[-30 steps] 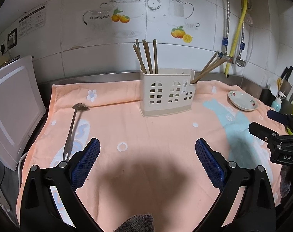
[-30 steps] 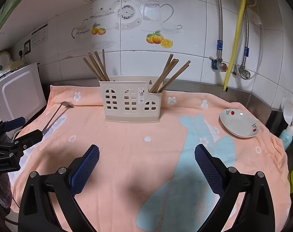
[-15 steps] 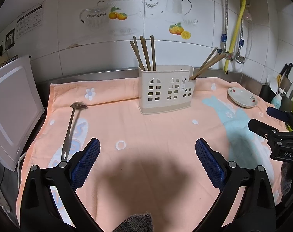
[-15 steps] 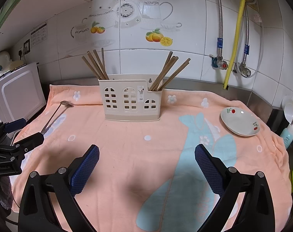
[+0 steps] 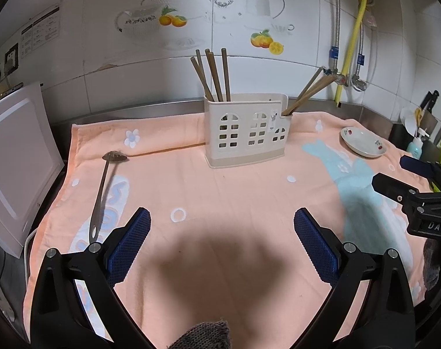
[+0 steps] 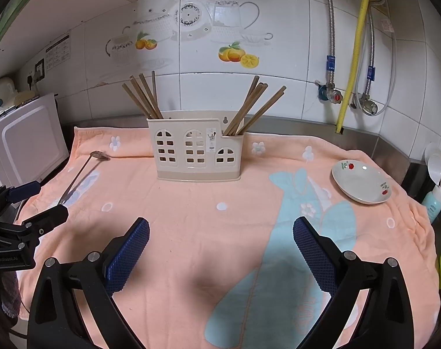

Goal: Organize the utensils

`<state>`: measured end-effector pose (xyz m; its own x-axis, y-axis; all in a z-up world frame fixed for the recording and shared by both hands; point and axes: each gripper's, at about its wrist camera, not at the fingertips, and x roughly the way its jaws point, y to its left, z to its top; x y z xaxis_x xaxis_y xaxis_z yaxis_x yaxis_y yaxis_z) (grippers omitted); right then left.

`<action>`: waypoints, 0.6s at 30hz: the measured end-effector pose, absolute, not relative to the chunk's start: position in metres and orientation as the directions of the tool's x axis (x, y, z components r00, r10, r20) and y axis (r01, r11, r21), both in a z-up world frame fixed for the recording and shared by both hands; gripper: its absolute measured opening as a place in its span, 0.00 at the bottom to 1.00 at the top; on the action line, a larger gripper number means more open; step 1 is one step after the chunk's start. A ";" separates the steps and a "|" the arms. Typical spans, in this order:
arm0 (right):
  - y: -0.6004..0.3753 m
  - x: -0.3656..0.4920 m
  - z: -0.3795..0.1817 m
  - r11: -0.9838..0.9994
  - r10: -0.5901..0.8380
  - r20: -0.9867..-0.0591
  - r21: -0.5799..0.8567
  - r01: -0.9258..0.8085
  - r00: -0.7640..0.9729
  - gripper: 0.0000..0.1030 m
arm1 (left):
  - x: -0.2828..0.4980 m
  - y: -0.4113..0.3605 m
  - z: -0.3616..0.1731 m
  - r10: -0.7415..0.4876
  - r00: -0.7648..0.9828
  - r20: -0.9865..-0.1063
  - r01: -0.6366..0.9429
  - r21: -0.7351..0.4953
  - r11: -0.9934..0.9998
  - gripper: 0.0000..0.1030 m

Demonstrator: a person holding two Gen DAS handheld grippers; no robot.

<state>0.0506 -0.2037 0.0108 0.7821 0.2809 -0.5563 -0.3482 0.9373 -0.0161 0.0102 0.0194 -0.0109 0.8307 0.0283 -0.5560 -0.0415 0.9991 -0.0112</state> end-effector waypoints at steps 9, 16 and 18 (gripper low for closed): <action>-0.202 0.051 0.008 0.936 0.283 -0.561 -0.017 -0.352 0.778 0.93 | 0.011 0.019 -0.013 0.020 0.827 -0.561 -0.033 -0.012 0.999 0.95; -0.202 0.051 0.008 0.936 0.283 -0.562 -0.016 -0.352 0.778 0.93 | 0.013 0.020 -0.015 0.016 0.824 -0.567 -0.029 -0.014 0.999 0.95; -0.202 0.051 0.008 0.936 0.283 -0.562 -0.016 -0.352 0.777 0.93 | 0.013 0.019 -0.016 0.013 0.824 -0.567 -0.027 -0.016 1.000 0.95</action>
